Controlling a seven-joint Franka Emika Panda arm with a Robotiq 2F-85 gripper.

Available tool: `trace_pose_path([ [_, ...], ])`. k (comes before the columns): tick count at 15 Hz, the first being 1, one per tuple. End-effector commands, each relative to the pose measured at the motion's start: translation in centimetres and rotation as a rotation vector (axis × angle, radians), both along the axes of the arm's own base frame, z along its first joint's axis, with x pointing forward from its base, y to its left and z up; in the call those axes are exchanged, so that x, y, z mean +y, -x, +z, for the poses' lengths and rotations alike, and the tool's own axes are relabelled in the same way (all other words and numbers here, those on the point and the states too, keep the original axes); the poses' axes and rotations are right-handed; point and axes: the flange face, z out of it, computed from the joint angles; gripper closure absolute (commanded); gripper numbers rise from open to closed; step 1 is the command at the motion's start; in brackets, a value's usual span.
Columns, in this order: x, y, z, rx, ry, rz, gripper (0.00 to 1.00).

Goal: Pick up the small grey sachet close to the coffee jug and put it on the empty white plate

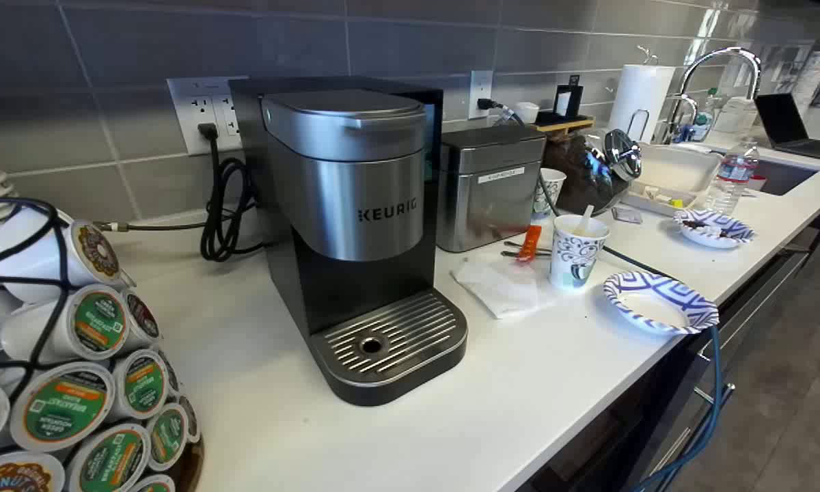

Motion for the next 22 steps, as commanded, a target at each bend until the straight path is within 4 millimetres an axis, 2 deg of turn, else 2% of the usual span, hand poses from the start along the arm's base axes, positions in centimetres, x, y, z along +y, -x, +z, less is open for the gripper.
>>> trace_pose_path([
  [1, 0.0, 0.0, 0.1, 0.001, 0.0, 0.0, 0.0],
  [8, 0.0, 0.0, 0.1, 0.001, 0.0, 0.0, 0.0],
  [9, -0.1, -0.4, -0.2, -0.039, -0.006, 0.003, 0.0],
  [11, -0.9, -2.5, -0.2, -0.197, 0.03, 0.035, 0.0],
  [15, -4.3, -7.8, 0.1, -0.467, 0.074, 0.08, 0.0],
  [18, -8.7, -10.3, -2.2, -0.515, 0.168, 0.118, 0.0],
  [22, -14.7, -11.3, -7.6, -0.491, 0.262, 0.051, 0.0],
])
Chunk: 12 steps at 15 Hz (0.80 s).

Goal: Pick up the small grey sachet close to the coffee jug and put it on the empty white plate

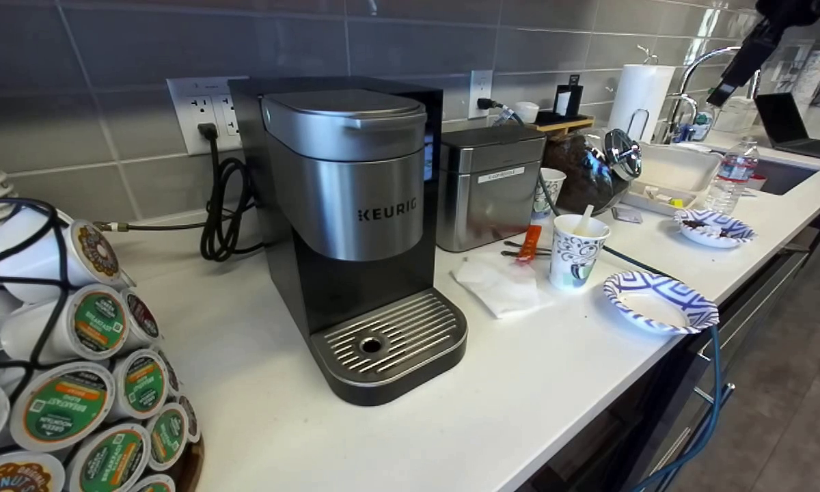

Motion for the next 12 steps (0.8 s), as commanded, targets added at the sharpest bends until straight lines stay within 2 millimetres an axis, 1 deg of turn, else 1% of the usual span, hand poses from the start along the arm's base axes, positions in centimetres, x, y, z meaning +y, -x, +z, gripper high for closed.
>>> trace_pose_path([
  [1, -1.5, -0.3, -1.3, 0.01, 0.016, -0.02, 0.0],
  [2, -2.8, -0.5, -2.4, 0.02, 0.025, -0.038, 0.0],
  [3, -3.5, -0.7, -3.2, 0.026, 0.029, -0.047, 0.0],
  [4, -3.7, -0.8, -3.5, 0.03, 0.029, -0.051, 0.0],
  [7, -3.3, -0.9, -3.3, 0.025, 0.03, -0.049, 0.0],
  [8, -3.2, -1.4, -5.0, 0.066, 0.073, -0.063, 0.0],
  [9, -3.6, -2.2, -6.4, 0.093, 0.093, -0.059, 0.0],
  [10, -5.1, -3.4, -9.1, 0.136, 0.129, -0.103, 0.0],
  [11, -5.4, -3.9, -10.6, 0.173, 0.138, -0.083, 0.0],
  [12, -5.9, -4.7, -12.5, 0.191, 0.13, -0.078, 0.0],
])
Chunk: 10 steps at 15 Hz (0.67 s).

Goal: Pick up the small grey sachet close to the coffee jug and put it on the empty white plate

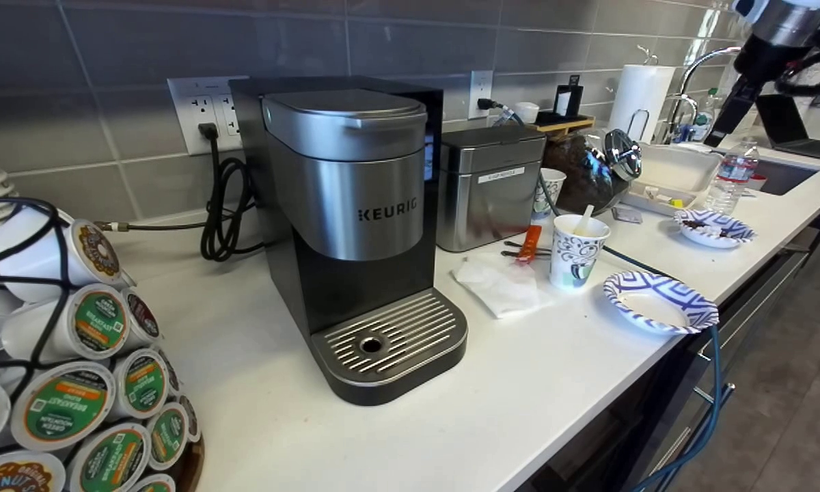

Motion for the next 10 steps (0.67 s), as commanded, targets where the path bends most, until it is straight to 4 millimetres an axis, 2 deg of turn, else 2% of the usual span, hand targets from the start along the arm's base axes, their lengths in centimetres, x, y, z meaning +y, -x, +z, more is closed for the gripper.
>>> trace_pose_path([
  [1, -2.2, -3.6, -7.0, 0.115, 0.022, -0.011, 0.0],
  [4, -4.0, -6.9, -10.9, 0.175, -0.036, 0.007, 0.0],
  [8, -7.3, -10.9, -13.2, 0.239, -0.073, 0.076, 0.0],
  [10, -9.3, -12.1, -14.0, 0.293, -0.08, 0.123, 0.0],
])
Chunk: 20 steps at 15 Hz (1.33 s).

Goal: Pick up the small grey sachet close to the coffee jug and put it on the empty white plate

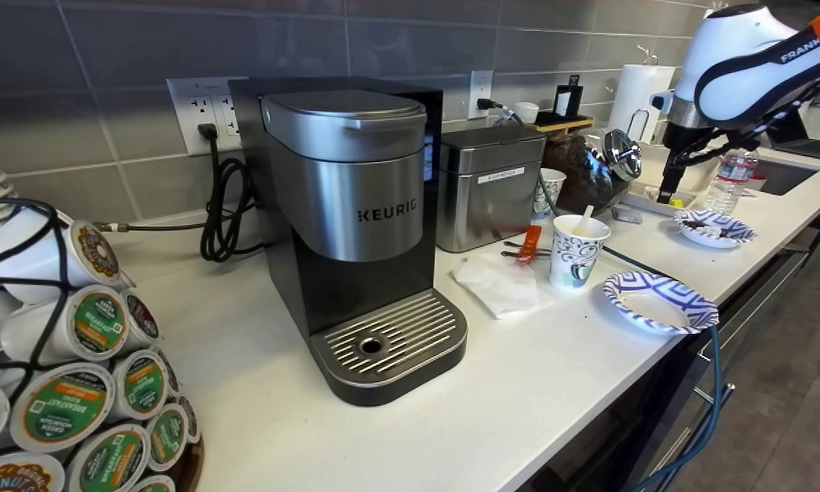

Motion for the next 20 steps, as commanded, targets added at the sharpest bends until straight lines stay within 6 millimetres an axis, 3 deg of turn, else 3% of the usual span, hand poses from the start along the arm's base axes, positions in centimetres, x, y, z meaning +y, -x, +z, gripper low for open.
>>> trace_pose_path([
  [1, -3.8, -3.1, -1.5, 0.096, -0.032, 0.087, 0.0],
  [3, -5.7, -3.5, -2.1, 0.13, -0.061, 0.152, 0.0],
  [5, -6.3, -3.5, -2.4, 0.093, -0.097, 0.199, 0.0],
  [7, -5.9, -2.6, -2.7, 0.055, -0.138, 0.26, 0.0],
  [12, -6.0, -2.6, -2.2, 0.056, -0.132, 0.224, 0.0],
  [20, -6.0, -1.1, -5.8, -0.17, -0.325, 0.107, 0.0],
])
